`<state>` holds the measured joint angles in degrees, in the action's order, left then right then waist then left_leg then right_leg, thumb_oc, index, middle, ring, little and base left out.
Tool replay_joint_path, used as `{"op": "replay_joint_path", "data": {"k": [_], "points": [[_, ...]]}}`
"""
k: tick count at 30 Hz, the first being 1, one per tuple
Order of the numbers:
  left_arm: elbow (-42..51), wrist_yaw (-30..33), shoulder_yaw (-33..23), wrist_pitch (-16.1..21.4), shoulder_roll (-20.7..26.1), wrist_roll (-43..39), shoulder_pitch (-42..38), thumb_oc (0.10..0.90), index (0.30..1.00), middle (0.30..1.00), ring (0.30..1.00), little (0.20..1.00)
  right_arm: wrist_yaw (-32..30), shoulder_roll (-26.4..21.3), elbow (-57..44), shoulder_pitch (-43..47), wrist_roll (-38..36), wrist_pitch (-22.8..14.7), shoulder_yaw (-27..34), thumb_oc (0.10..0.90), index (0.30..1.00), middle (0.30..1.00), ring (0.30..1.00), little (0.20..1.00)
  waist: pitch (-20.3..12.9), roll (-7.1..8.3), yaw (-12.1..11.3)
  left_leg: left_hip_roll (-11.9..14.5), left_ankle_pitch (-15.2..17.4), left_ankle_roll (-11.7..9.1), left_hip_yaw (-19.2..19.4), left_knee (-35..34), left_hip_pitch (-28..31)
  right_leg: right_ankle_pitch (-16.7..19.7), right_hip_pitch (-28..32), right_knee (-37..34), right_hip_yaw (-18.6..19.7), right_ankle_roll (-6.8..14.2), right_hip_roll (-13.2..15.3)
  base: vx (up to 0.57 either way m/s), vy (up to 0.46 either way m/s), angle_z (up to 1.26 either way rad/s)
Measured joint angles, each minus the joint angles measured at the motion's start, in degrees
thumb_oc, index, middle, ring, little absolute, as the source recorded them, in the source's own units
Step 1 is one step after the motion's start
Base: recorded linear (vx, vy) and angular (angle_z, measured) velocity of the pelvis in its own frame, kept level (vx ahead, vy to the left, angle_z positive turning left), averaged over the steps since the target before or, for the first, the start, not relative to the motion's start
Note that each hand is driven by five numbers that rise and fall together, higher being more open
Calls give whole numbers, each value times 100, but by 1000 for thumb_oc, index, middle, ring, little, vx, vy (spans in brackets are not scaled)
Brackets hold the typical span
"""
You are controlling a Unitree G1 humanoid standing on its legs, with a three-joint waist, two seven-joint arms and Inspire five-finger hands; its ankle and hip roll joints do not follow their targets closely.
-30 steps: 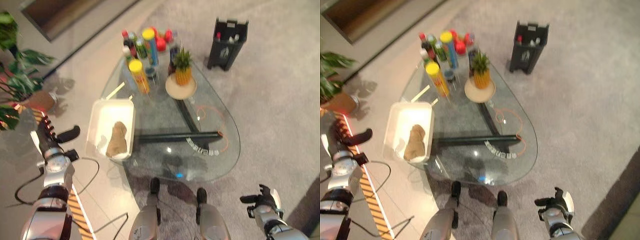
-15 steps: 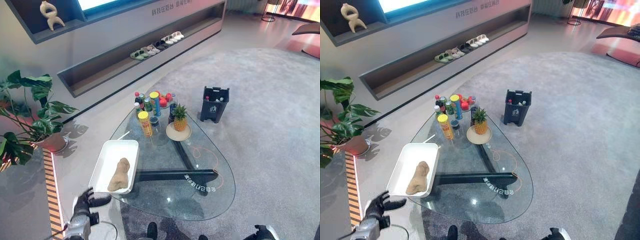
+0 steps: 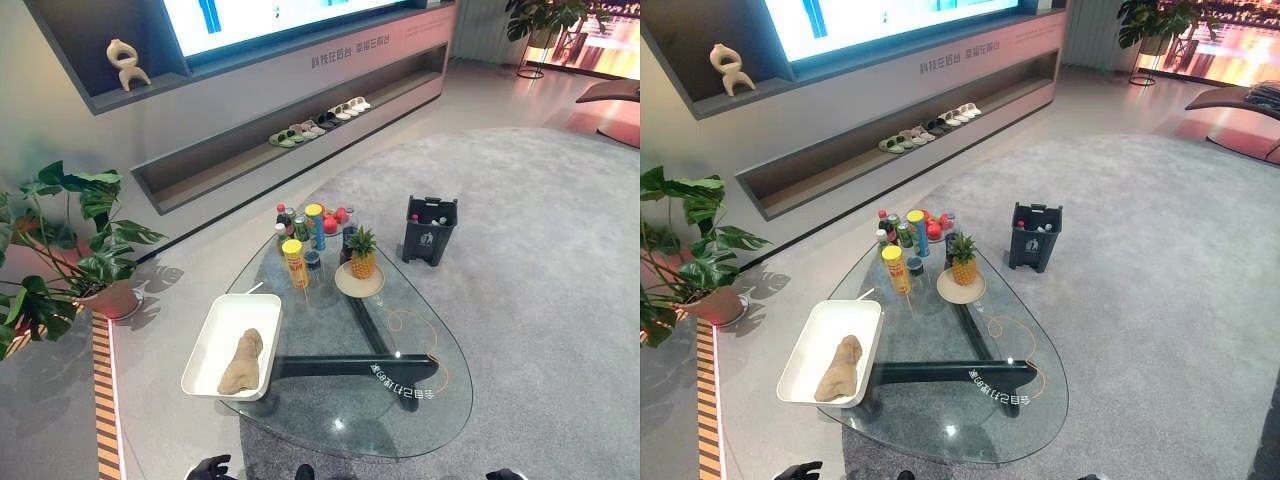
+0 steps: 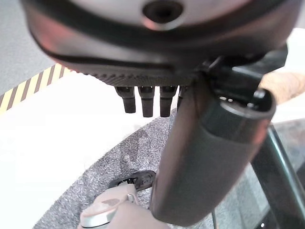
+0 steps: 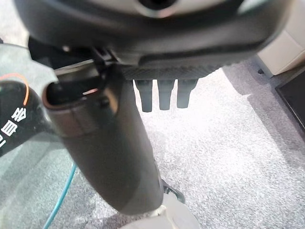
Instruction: Wipe the table with a cloth and put it in the basket.
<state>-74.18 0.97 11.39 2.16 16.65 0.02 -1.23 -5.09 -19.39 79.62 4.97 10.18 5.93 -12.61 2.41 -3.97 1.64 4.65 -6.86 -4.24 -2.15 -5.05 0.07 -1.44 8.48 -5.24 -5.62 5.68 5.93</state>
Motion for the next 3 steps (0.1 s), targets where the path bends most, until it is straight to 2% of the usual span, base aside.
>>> {"op": "replay_joint_path", "data": {"k": [3], "points": [[-5,-35,147,-167,-3,199,-62,800,900,900,900,900,65,10,-2,0,1,55,-35,800,900,900,900,900,-2,0,12,6,23,-25,6,-16,28,-2,23,0,4,-2,-2,0,0,0]]}}
